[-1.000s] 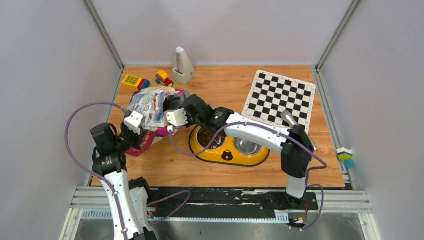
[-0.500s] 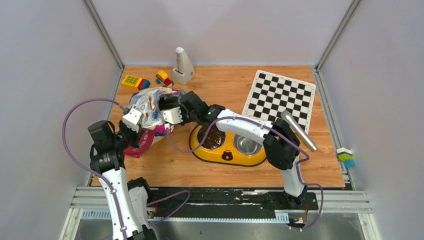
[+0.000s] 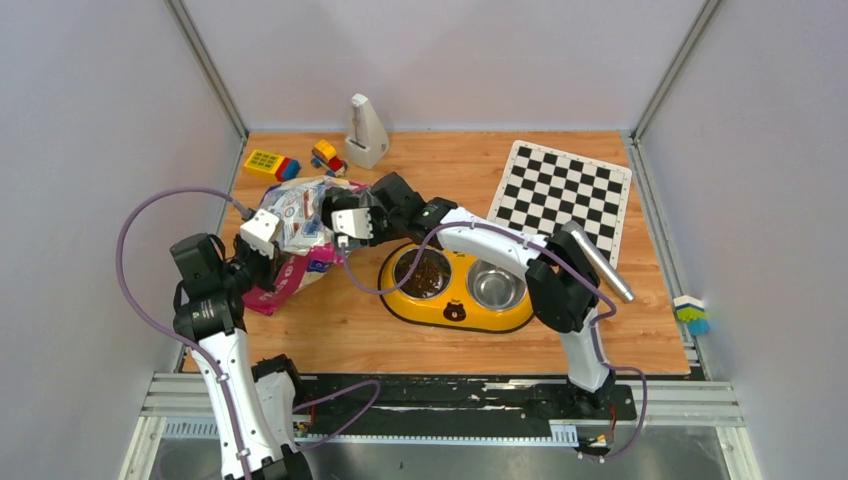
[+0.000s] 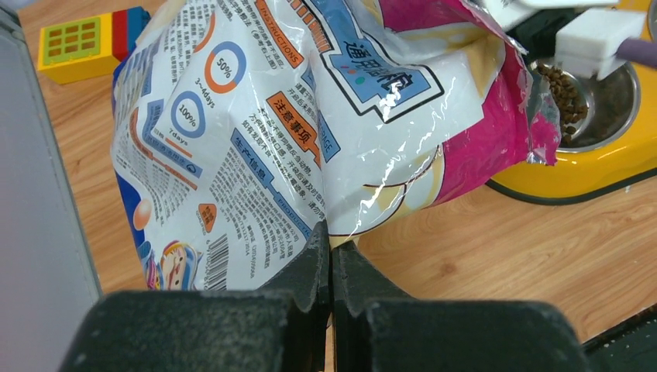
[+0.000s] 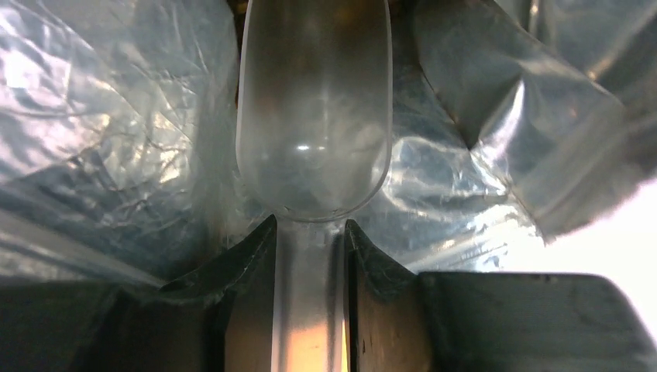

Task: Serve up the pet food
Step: Collect the pet food from the pet food bag.

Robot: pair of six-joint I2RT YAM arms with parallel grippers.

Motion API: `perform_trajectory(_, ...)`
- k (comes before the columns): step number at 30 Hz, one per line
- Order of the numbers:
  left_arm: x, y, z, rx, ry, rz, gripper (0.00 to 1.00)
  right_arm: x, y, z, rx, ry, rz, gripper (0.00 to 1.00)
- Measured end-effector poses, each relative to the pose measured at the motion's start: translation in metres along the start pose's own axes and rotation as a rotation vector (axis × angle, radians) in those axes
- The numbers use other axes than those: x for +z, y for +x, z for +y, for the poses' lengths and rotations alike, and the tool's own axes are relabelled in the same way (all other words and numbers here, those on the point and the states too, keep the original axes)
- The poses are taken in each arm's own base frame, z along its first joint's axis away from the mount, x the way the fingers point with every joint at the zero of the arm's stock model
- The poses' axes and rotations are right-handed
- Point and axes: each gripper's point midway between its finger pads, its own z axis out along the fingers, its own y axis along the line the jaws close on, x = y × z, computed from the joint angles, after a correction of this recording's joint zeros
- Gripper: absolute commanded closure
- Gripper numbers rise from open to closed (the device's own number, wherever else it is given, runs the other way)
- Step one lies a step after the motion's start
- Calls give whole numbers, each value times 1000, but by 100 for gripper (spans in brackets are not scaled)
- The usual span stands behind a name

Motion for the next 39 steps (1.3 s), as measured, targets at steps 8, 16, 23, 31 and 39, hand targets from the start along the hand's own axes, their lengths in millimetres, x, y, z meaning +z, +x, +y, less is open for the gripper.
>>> perform_trajectory(8, -2, -8, 0, -15, 6, -11, 100, 15, 2, 30, 14, -116, -1, 100)
perform_trajectory(16, -2, -11, 0, -38, 7, -17, 100, 32, -7, 37, 73, -211, -25, 100)
perform_trajectory(23, -3, -10, 3, -48, -9, -14, 100, 50, -12, 42, 83, -264, -25, 100)
perform_trajectory(31, -5, -7, 11, -66, -54, 2, 100, 74, -24, 54, 55, -285, -36, 100)
perform_trajectory(39, -5, -8, 20, -46, -94, -13, 100, 102, -46, 54, 65, -260, -82, 100)
